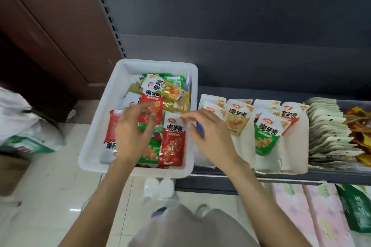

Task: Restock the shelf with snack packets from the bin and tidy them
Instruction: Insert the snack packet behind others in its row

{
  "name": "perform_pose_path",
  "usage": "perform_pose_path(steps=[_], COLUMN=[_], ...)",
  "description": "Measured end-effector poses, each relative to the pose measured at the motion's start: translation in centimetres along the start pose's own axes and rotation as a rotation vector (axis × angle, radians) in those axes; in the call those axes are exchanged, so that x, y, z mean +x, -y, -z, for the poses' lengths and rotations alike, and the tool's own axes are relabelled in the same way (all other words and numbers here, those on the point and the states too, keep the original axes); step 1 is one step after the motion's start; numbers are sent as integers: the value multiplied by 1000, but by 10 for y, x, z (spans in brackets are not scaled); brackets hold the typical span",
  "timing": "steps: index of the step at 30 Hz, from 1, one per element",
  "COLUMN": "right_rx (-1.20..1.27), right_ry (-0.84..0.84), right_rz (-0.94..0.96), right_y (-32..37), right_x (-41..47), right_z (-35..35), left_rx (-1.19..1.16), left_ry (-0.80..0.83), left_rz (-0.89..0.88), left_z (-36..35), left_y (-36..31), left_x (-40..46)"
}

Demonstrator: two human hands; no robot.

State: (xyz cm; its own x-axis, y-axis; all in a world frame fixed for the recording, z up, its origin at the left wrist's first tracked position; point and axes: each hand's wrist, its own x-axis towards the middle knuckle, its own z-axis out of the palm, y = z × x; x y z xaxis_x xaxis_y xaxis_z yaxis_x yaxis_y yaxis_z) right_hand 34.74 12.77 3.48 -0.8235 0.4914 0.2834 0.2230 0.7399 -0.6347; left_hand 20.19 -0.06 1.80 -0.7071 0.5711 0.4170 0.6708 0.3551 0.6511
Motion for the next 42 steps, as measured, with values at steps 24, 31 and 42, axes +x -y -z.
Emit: perform_pose_path(steps=[24,31,42], right_rx=[651,909,684], right_ry=[150,82,-241], right_rz=[-636,-694,-483], right_y=[27,37,15], right_x=[80,67,-49], right_z=[-104,-62,93], left_rx=[-221,-590,-706], left_ry=[312,430,611], left_rz=[546,597,75], left_z=[19,49,7], left_y=[78,57,-77], left_x=[32,22,8])
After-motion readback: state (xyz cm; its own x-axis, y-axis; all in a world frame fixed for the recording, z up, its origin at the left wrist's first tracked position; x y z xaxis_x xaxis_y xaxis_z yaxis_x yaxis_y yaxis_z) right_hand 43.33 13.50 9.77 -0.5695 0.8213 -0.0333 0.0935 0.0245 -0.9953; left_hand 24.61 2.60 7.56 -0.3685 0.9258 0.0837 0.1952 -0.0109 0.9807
